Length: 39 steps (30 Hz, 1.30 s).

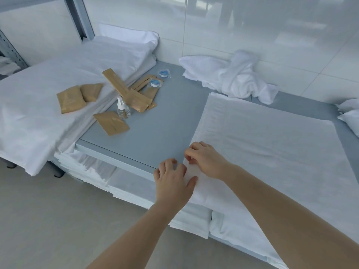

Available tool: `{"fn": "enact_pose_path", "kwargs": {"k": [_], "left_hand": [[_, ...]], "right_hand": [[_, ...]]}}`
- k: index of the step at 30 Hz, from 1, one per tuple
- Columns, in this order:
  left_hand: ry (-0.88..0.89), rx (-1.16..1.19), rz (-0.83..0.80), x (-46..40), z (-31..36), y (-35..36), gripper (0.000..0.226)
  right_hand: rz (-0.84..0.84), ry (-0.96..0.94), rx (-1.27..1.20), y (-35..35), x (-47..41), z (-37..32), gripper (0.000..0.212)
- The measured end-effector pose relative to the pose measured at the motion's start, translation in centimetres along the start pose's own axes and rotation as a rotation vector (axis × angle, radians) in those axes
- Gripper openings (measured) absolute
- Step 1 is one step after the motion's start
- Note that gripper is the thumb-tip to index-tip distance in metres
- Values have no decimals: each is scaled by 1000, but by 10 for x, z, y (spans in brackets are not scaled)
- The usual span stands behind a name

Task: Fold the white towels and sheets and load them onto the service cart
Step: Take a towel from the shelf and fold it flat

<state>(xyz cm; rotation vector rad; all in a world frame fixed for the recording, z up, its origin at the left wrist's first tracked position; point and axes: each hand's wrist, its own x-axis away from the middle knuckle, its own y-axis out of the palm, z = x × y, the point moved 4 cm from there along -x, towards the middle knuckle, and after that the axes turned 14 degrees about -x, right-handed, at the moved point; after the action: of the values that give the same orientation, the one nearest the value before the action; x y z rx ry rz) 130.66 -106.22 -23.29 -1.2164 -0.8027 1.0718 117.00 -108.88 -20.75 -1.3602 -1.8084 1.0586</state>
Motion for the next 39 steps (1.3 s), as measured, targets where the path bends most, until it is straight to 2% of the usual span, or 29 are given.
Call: {"fn": "enact_pose_path", "kwargs": {"k": [2, 4, 6, 7, 9, 12, 13, 15, 18, 21, 24, 27, 33, 36, 39], "left_hand": [[-19, 70, 13, 1, 4, -3, 27], [-54, 148, 109, 3, 4, -10, 21], [-94, 132, 171, 3, 0, -13, 20], [-103, 78, 134, 3, -2, -10, 20], [-121, -24, 57, 5, -7, -3, 22], [-139, -18, 100, 7, -4, -10, 13], [-97, 1, 133, 6, 3, -12, 19], [113, 57, 176, 2, 28, -12, 32], [379, 77, 29, -5, 71, 1, 45], [402, -111, -104, -11, 87, 27, 59], [387, -291, -103, -11, 85, 38, 70], [377, -330, -102, -12, 82, 40, 75], [394, -329, -130, -12, 86, 35, 68], [446, -322, -81, -8, 98, 28, 64], [493, -329, -134, -7, 99, 32, 63]], "right_hand": [[6, 9, -22, -3, 2, 0, 8], [41, 24, -43, -4, 3, -1, 8], [95, 36, -58, -1, 3, -4, 6], [95, 52, -56, 2, 4, -5, 7], [86, 116, -53, 10, 10, -3, 22], [277, 209, -70, 2, 32, 8, 36], [330, 241, -69, 0, 43, 13, 35], [344, 335, -50, -4, 63, 25, 37], [202, 489, -7, 2, 85, 44, 49], [110, 585, 87, 6, 112, 67, 58], [170, 750, 114, -4, 160, 97, 61], [228, 907, 130, -17, 224, 126, 63], [362, 1135, 63, -42, 327, 149, 59], [360, 1094, 76, -38, 322, 137, 57], [336, 992, 74, -27, 315, 125, 55]]}}
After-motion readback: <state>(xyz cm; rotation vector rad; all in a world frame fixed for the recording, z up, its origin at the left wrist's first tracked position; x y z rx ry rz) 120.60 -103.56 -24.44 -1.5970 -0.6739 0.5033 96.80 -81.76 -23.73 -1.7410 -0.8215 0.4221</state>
